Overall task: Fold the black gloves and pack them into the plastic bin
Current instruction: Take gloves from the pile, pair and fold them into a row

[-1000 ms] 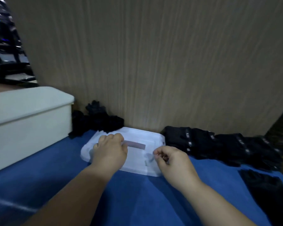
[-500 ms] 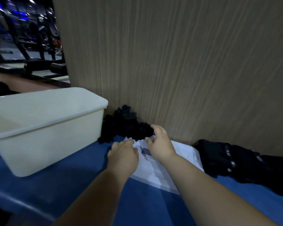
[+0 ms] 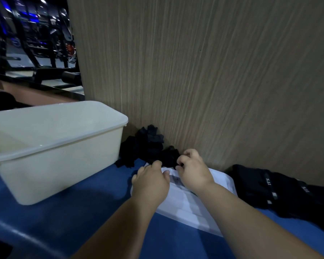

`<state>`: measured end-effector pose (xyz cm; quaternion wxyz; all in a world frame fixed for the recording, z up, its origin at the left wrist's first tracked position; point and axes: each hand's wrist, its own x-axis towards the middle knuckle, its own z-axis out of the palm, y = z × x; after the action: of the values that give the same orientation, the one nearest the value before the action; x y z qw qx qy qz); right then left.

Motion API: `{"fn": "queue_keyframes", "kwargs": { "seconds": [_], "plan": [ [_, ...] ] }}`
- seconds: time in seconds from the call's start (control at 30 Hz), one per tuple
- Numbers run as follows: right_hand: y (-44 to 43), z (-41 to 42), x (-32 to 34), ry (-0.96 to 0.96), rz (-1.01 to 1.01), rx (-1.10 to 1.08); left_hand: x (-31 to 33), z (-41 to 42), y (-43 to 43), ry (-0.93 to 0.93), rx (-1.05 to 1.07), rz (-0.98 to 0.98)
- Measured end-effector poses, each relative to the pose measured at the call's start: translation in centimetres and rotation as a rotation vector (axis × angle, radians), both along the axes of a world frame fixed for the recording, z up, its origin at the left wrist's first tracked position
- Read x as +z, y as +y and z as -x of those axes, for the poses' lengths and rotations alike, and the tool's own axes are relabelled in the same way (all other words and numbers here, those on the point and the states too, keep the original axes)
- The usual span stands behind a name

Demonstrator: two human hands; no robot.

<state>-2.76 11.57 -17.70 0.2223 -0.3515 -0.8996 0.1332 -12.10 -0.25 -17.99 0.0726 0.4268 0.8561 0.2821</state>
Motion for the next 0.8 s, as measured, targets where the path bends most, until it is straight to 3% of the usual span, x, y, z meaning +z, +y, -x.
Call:
{"fn": "queue_keyframes", "kwargs": {
  "seconds": [0.27,0.43,0.6,0.7,0.8],
  "plan": [
    [-3.6,-8.0,1.7,0.039,0.021,0.047,0.8,-4.0,-0.1,-0.002,-0.117,-0.047],
    [-5.7,-14.6,2.4,0.090,0.016,0.032,2.8,-9.1,-0.8,-0.395,-0.279,-0.096],
    [-7.8,-21.4,1.8,0.131,0.074,0.000,3.4,-14.0,-1.2,-0.651,-0.427,-0.157],
    [-8.7,-24.8,2.0,0.282,0.167,-0.039,3.4,-16.7,-1.0,-0.806,-0.495,-0.162],
    [-9.1,-27.3,2.2,0.522,0.273,-0.134,3.7,-19.1,-0.7,-0.822,-0.547,-0.143]
  ]
}}
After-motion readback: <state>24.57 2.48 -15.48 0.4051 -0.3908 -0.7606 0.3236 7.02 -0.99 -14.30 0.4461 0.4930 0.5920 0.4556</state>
